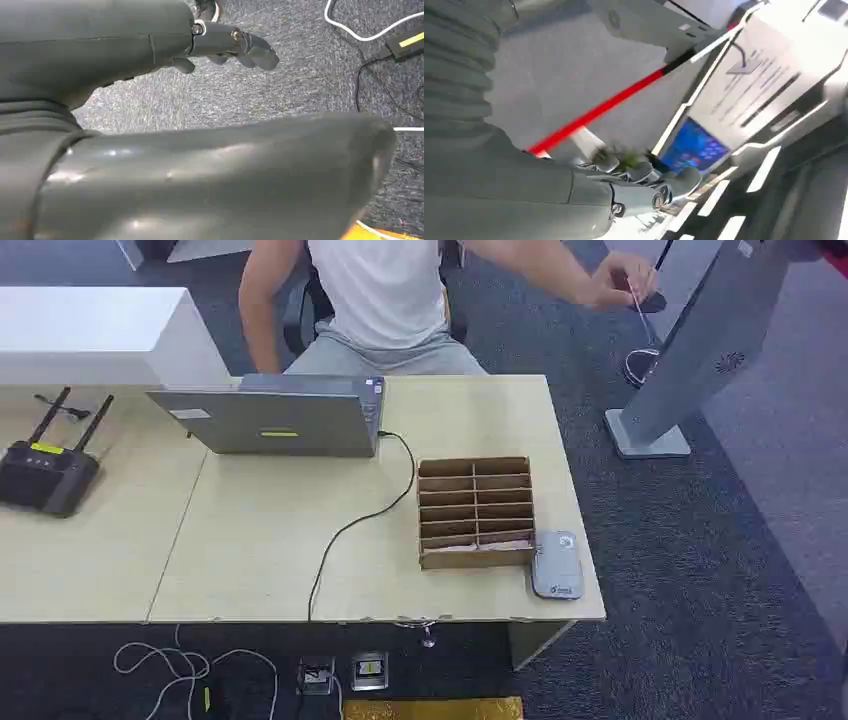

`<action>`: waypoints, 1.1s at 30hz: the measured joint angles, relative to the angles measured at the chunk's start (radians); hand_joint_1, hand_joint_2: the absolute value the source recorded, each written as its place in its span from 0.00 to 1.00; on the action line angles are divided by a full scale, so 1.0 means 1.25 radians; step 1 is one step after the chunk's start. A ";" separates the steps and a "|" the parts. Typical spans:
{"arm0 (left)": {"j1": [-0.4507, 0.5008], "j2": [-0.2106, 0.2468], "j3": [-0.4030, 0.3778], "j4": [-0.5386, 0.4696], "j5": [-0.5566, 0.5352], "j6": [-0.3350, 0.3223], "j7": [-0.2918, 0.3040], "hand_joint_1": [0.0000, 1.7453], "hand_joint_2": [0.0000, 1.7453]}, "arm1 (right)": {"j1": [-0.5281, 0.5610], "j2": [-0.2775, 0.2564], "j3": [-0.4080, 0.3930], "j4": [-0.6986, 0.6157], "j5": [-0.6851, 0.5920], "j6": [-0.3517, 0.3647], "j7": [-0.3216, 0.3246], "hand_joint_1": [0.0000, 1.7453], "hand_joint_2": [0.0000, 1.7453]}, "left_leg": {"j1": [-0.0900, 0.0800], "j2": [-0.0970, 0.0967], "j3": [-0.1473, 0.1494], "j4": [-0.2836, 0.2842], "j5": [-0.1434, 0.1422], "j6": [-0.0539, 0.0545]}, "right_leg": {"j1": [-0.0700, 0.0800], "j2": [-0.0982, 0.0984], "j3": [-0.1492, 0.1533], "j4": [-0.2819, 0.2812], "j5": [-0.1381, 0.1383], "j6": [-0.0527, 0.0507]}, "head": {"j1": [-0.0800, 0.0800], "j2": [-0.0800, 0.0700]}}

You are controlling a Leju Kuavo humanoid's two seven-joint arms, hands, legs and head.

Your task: Pass the card to the sensor for recognition and then transmit it.

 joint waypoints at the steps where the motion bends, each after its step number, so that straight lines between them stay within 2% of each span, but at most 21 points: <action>1: 0.000 0.002 -0.001 0.000 -0.002 -0.002 0.000 0.00 0.00 | 0.009 0.009 0.022 -0.024 0.046 0.008 0.003 0.00 1.00 | 0.000 0.000 0.000 0.000 0.000 0.000 | 0.000 0.000 0.000 0.000 0.000 0.000 | 0.000 0.000; 6: -0.001 0.006 -0.003 0.000 -0.005 -0.015 -0.001 0.00 0.00 | 0.052 0.050 0.109 -0.129 0.148 0.042 0.018 0.00 1.00 | 0.000 0.000 0.000 0.000 0.000 0.000 | 0.000 0.000 0.000 0.000 0.000 0.000 | 0.000 0.000; 12: 0.000 0.009 -0.007 0.000 -0.005 -0.017 -0.001 0.00 0.00 | 0.085 0.093 0.174 -0.196 0.176 0.059 0.016 0.00 1.00 | 0.000 0.000 0.000 0.000 0.000 0.000 | 0.000 0.000 -0.001 0.000 0.000 0.000 | 0.000 0.000; 32: 0.001 0.015 -0.015 0.000 -0.008 -0.023 -0.001 0.00 0.00 | 0.089 0.149 0.235 -0.215 0.187 0.064 0.007 0.00 1.00 | 0.000 0.000 -0.001 0.000 0.000 0.000 | 0.000 0.000 -0.001 0.000 0.000 0.000 | 0.000 0.000; 33: 0.001 0.015 -0.016 0.000 -0.009 -0.023 0.000 0.00 0.00 | 0.089 0.152 0.237 -0.215 0.187 0.067 0.007 0.28 1.00 | 0.000 0.000 -0.001 0.000 0.000 0.000 | 0.000 0.000 -0.001 0.000 0.000 0.000 | 0.000 0.000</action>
